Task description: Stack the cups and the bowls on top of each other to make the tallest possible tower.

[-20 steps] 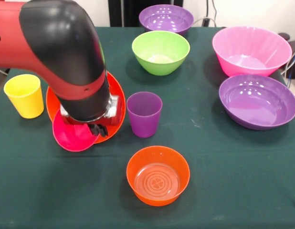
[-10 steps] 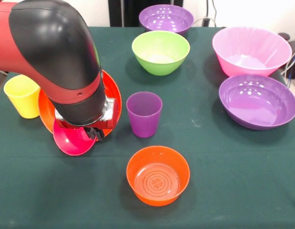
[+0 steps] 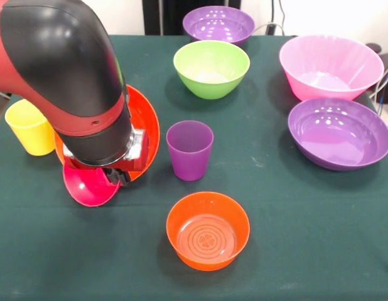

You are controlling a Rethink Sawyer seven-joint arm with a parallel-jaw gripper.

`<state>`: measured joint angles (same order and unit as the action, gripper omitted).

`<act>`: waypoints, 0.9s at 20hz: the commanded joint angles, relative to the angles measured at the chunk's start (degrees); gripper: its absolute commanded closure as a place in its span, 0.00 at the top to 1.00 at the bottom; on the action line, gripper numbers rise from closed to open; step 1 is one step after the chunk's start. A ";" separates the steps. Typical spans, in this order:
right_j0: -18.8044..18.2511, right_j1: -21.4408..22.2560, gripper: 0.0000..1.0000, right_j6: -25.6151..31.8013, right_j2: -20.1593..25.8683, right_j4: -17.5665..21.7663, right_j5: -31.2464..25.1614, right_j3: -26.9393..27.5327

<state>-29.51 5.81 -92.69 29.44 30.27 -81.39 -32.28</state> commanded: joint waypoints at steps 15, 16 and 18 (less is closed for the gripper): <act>4.26 -3.89 0.00 23.36 5.92 6.73 -9.81 12.44; 4.28 -4.25 0.00 23.61 6.19 6.88 -9.63 12.89; 4.41 -5.25 0.00 24.51 7.73 8.05 -10.37 14.88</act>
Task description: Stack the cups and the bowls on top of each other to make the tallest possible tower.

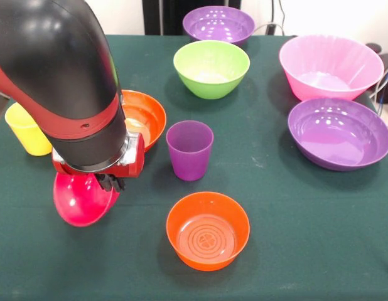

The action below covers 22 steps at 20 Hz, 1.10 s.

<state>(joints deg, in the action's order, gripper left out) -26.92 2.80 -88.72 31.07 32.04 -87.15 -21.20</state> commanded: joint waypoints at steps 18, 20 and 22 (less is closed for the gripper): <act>-1.03 -5.96 0.00 23.29 26.69 25.09 -6.06 10.47; -1.85 -6.12 0.00 23.81 29.68 27.52 -6.27 10.46; -2.43 -6.12 0.00 23.76 31.51 29.24 -6.25 10.36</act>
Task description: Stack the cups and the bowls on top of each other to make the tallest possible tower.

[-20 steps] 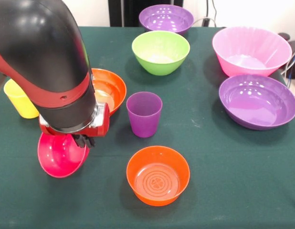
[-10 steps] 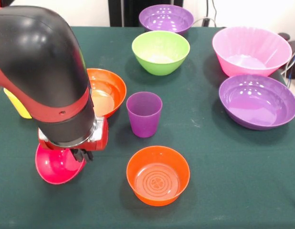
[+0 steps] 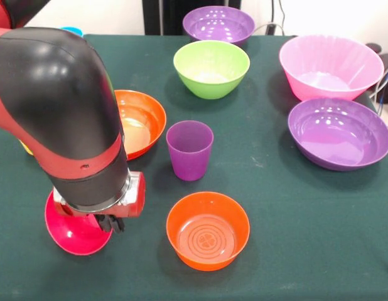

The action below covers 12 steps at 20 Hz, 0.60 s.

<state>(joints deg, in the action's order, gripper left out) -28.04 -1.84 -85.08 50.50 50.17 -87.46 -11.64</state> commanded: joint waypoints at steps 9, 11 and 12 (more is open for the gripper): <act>-3.46 -1.33 0.00 22.19 23.67 22.42 -7.39 1.46; -3.89 -1.29 0.00 23.00 26.14 24.88 -7.50 1.55; -4.08 -1.30 0.00 23.39 27.28 26.01 -7.68 1.57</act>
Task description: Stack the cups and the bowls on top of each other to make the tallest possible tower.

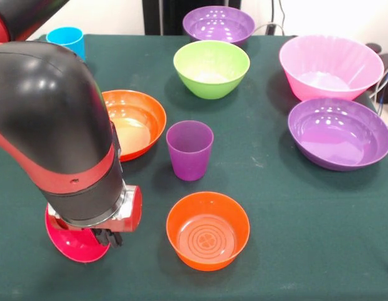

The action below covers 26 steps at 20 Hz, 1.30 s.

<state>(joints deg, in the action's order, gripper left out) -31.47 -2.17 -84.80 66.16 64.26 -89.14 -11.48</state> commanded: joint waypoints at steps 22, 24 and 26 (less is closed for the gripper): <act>-2.60 9.37 0.00 24.19 4.40 1.94 -1.41 -8.81; -2.52 10.12 0.00 24.99 4.69 2.13 0.37 -8.71; -2.75 10.62 0.00 24.67 3.89 1.79 1.75 -9.55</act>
<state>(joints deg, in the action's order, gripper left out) -34.43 5.13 -80.83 72.05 65.22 -92.91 -16.24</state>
